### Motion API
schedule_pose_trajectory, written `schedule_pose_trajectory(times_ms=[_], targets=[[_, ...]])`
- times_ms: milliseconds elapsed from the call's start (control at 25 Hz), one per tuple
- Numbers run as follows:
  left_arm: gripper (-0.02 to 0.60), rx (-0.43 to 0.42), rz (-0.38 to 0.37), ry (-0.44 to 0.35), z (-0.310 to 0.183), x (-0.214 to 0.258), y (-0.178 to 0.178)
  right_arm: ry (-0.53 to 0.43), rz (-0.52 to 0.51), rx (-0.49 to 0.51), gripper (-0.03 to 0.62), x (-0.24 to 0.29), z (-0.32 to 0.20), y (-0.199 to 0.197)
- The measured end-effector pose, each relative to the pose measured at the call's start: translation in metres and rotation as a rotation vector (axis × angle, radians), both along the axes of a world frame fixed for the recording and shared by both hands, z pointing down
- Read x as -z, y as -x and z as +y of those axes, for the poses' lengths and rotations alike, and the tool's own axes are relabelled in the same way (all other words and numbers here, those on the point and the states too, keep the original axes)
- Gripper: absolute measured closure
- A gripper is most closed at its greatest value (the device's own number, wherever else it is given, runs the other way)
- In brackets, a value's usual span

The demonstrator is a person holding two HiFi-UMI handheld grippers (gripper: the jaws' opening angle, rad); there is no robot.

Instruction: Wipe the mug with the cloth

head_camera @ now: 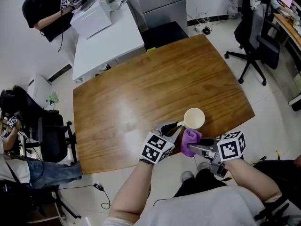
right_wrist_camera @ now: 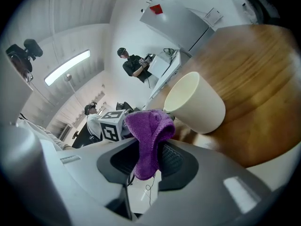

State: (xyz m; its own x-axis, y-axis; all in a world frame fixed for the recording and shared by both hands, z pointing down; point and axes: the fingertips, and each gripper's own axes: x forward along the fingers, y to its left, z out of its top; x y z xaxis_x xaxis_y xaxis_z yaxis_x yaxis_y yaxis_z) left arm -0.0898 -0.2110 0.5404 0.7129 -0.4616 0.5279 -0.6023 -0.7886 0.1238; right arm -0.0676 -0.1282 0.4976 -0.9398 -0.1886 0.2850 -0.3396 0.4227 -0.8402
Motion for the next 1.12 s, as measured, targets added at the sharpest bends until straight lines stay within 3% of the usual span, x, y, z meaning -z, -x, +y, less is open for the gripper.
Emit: schedule_pose_trajectory(times_ms=[240, 640, 880, 1120], targets=[[0.526, -0.007, 0.018, 0.016, 0.004, 0.000, 0.003, 0.005, 0.017, 0.004, 0.480, -0.017, -0.012, 0.009], [0.526, -0.044, -0.006, -0.002, 0.007, -0.002, 0.005, 0.131, 0.023, -0.041, 0.480, -0.057, -0.011, 0.009], [0.526, -0.030, -0.002, -0.003, 0.005, -0.002, 0.005, 0.073, 0.036, -0.027, 0.480, -0.046, -0.005, 0.003], [0.528, -0.041, -0.009, -0.002, 0.003, -0.002, 0.008, 0.030, -0.037, -0.115, 0.479, -0.013, 0.000, -0.028]])
